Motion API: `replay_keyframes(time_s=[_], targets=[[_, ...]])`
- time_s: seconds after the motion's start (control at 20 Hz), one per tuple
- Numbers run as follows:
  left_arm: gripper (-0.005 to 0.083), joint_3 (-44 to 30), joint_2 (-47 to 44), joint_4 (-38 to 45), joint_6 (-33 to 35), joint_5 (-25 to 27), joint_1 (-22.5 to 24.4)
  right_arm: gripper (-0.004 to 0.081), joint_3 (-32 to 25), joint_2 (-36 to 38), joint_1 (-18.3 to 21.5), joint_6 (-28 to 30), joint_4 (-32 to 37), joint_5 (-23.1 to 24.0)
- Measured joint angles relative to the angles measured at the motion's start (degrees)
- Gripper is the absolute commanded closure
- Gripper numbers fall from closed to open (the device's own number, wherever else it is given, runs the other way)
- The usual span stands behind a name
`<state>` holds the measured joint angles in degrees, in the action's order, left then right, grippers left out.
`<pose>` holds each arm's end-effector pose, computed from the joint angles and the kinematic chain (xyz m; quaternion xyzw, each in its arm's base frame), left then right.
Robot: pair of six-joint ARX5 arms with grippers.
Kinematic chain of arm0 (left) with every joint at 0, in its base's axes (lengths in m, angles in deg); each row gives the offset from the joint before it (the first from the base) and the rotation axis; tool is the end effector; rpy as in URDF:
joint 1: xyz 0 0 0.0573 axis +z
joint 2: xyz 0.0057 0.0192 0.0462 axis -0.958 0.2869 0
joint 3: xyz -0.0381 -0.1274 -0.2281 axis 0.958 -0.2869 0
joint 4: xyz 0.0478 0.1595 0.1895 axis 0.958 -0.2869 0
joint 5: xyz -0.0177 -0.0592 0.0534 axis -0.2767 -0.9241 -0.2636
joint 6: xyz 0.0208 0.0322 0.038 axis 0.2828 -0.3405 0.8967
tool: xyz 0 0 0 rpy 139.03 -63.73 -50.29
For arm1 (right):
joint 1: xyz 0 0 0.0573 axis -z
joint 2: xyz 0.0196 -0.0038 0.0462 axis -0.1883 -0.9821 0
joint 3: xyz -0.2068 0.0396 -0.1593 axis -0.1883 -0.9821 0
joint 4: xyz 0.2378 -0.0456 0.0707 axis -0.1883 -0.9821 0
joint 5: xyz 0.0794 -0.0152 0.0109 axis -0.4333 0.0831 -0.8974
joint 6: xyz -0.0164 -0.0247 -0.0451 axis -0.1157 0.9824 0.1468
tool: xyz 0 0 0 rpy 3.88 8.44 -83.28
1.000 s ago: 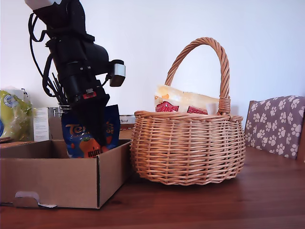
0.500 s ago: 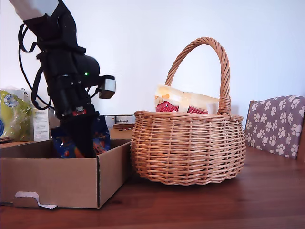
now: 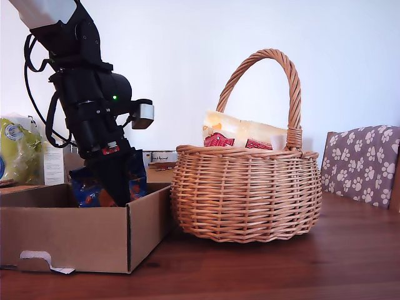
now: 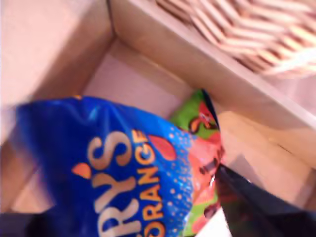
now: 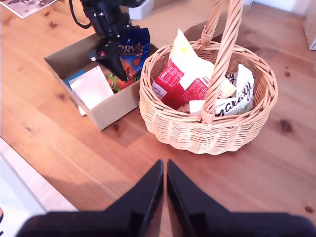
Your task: Move the bags of Easter eggs from the cardboard box on the left into the woven basket on the right side.
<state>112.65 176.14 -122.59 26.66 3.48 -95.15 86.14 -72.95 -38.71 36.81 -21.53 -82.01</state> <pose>0.3647 -0.1558 0.1815 0.2593 0.5232 -0.4622 0.6674 0.0899 0.0539 0.3276 -0.1054 0.2704 0.3410 0.8942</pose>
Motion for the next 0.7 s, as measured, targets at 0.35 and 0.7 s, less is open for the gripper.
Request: replay_keyframes(time_s=[0.35,0.7], targets=[[0.0684,0.0,0.0,0.4,0.0,-0.1,0.0,0.0783,0.0,0.0,0.0,1.0,0.0,0.0],[0.0684,-0.1,-3.8,-1.5,0.0,3.5,-0.2,0.0783,0.0,0.0,0.0,1.5,0.1,0.0]])
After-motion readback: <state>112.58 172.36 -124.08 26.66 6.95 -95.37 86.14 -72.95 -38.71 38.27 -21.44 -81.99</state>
